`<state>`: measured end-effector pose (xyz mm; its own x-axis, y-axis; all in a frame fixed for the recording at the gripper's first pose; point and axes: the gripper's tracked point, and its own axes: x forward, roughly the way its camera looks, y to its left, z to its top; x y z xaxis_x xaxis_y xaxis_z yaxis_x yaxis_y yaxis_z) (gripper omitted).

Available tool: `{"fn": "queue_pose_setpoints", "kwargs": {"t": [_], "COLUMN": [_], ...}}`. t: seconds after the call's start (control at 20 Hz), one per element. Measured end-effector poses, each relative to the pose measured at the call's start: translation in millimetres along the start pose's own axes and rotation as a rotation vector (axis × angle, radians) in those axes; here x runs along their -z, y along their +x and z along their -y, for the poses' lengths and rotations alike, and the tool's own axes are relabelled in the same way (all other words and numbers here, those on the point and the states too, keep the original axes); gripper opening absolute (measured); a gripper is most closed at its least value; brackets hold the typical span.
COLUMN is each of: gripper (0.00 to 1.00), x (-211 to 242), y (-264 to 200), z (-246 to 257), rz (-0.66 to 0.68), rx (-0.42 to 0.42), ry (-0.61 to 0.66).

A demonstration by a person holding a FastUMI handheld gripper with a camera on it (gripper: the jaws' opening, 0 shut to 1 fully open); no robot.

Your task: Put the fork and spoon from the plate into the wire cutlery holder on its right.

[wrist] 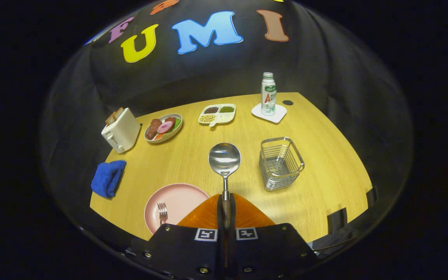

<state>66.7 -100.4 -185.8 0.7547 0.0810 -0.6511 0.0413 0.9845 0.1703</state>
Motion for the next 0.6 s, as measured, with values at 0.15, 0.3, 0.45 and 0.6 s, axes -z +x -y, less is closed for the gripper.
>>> {"fn": "queue_pose_setpoints", "kwargs": {"t": [0.15, 0.3, 0.45, 0.6], "gripper": [0.03, 0.03, 0.03, 0.03], "x": [-17.4, -24.6, -17.8, -6.2], "y": [-1.9, -4.2, -2.2, 2.2], "z": [27.3, 49.9, 68.4, 80.6], "rz": [0.024, 0.029, 0.003, -0.042], "rx": [0.040, 0.073, 0.106, 0.125], "ry": [0.034, 0.057, 0.071, 0.100]}}
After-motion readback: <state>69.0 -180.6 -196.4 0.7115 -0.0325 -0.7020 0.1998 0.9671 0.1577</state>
